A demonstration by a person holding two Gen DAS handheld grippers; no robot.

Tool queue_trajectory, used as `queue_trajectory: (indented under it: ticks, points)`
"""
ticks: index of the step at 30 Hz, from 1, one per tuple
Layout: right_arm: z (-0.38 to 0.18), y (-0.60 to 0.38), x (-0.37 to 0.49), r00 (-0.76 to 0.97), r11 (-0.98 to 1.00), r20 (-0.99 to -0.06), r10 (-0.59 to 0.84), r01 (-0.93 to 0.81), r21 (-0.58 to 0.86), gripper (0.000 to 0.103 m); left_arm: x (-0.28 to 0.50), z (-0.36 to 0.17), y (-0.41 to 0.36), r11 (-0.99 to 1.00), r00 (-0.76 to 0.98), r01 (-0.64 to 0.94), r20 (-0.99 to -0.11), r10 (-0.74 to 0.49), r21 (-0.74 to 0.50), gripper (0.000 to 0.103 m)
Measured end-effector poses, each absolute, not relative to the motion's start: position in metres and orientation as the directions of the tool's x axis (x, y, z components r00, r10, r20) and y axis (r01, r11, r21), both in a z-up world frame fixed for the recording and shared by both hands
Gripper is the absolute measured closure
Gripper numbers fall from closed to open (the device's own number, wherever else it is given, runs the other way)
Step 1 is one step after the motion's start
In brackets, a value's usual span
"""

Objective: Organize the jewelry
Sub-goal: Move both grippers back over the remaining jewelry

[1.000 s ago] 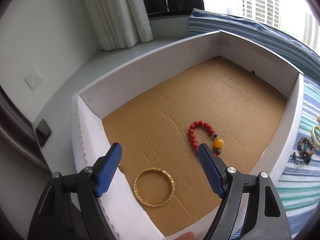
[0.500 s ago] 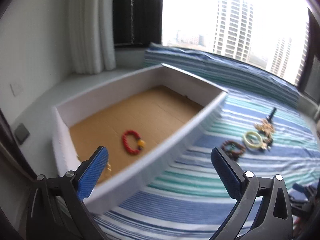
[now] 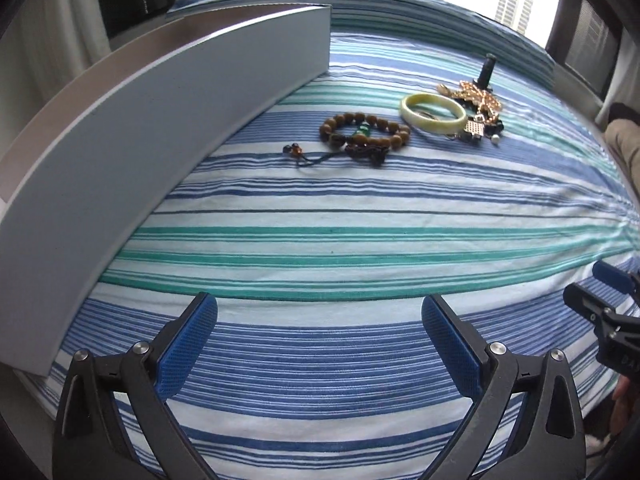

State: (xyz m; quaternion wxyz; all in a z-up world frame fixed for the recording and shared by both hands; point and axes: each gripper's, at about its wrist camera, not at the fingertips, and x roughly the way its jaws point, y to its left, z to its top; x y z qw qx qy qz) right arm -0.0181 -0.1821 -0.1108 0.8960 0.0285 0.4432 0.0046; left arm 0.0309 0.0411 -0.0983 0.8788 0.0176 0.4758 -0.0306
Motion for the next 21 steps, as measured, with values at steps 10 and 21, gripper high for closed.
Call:
queue_trajectory:
  ticks: [10, 21]
  points:
    - [-0.129, -0.182, -0.013, 0.596, 0.999, -0.803, 0.014, 0.026, 0.037, 0.024, 0.033, -0.118, 0.033, 0.995, 0.514, 0.094, -0.857, -0.025, 0.027, 0.0]
    - [-0.13, -0.181, -0.009, 0.578, 0.999, -0.816, 0.005, 0.038, 0.033, 0.015, 0.034, -0.119, 0.034, 0.995, 0.515, 0.099, -0.856, -0.047, 0.005, 0.0]
